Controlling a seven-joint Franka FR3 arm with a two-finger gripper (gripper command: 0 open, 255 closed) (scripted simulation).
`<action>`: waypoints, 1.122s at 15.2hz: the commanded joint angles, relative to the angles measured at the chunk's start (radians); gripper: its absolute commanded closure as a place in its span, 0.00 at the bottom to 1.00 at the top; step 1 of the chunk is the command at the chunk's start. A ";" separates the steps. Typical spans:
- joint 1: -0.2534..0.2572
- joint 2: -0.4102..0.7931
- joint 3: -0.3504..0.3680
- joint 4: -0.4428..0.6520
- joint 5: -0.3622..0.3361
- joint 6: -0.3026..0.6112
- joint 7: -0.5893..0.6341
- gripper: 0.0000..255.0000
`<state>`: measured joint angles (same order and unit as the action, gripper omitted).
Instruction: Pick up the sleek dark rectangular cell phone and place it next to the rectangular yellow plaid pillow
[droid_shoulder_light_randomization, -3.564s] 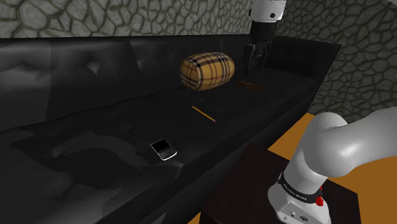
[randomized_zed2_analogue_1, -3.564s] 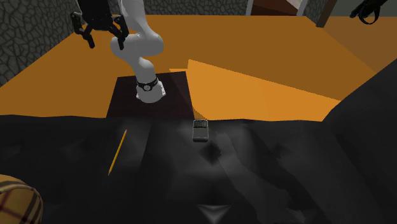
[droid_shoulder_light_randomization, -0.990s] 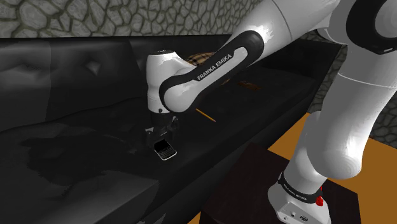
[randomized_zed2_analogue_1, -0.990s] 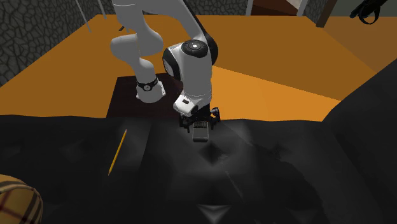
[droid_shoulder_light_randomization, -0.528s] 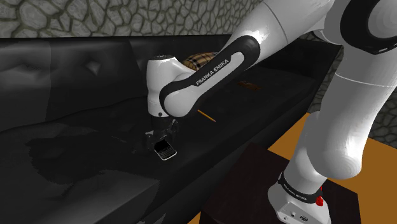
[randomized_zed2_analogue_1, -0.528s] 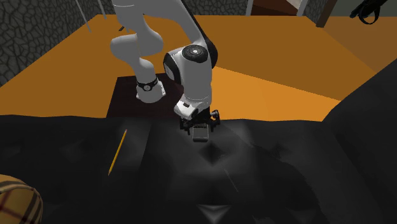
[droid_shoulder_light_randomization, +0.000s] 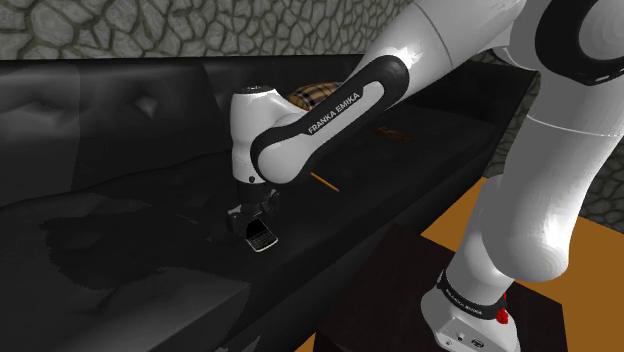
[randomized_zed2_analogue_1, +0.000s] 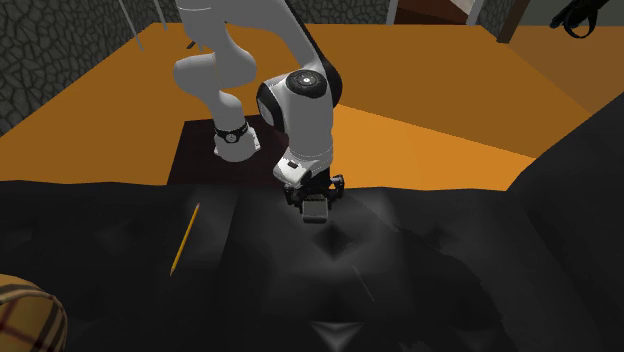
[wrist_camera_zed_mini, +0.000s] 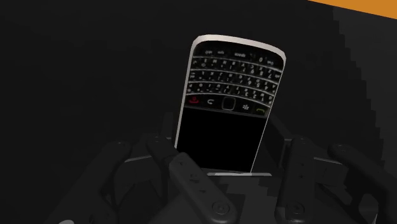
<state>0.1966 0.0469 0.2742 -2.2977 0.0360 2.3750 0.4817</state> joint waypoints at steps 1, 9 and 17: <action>0.001 0.001 0.001 -0.001 0.000 0.000 0.000 1.00; -0.001 -0.042 0.000 0.024 0.014 -0.067 -0.009 1.00; -0.002 -0.101 -0.002 0.075 0.029 -0.175 -0.017 1.00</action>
<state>0.1945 -0.0449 0.2727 -2.2272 0.0630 2.2133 0.4660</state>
